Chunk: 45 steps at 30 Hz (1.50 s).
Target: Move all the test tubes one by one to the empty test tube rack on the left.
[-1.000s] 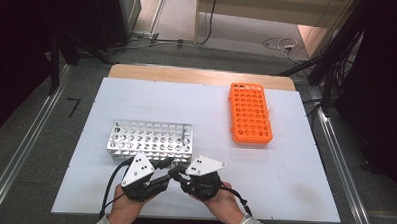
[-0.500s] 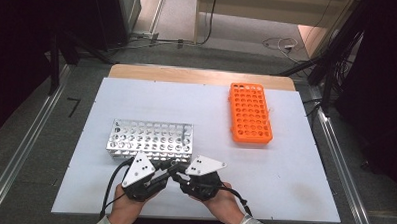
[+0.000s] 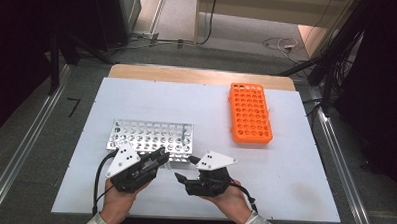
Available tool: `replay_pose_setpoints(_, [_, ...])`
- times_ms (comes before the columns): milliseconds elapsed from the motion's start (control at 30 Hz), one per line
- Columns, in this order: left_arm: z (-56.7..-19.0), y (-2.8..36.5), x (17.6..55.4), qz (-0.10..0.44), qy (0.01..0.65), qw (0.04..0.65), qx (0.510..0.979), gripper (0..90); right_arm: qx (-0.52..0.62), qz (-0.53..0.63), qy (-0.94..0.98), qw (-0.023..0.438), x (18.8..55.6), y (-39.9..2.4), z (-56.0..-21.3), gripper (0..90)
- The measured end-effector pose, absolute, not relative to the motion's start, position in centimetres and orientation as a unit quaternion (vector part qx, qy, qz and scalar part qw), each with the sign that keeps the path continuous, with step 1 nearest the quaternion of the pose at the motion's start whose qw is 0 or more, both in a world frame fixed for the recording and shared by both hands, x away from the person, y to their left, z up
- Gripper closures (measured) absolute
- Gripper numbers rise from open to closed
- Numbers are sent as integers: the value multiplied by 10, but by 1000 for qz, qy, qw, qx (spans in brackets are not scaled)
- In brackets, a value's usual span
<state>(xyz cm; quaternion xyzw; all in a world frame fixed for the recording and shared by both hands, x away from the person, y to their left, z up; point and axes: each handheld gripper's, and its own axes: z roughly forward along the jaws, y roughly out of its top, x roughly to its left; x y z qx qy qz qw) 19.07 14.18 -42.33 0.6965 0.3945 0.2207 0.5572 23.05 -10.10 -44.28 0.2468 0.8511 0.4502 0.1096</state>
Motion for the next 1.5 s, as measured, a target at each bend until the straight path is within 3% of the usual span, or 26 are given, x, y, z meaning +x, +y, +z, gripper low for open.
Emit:
replay_pose_setpoints(633, [-412, 182, 202, 273, 447, 556, 645, 754, 280, 448, 840, 124, 242, -119, -441, 271])
replay_pose_setpoints(967, [-413, 190, 208, 324, 458, 523, 642, 754, 281, 446, 840, 126, 243, -119, -441, 271])
replay_pose_setpoints(1500, [-425, 190, 212, 346, 461, 492, 652, 752, 281, 444, 841, 127, 243, -120, -442, 272])
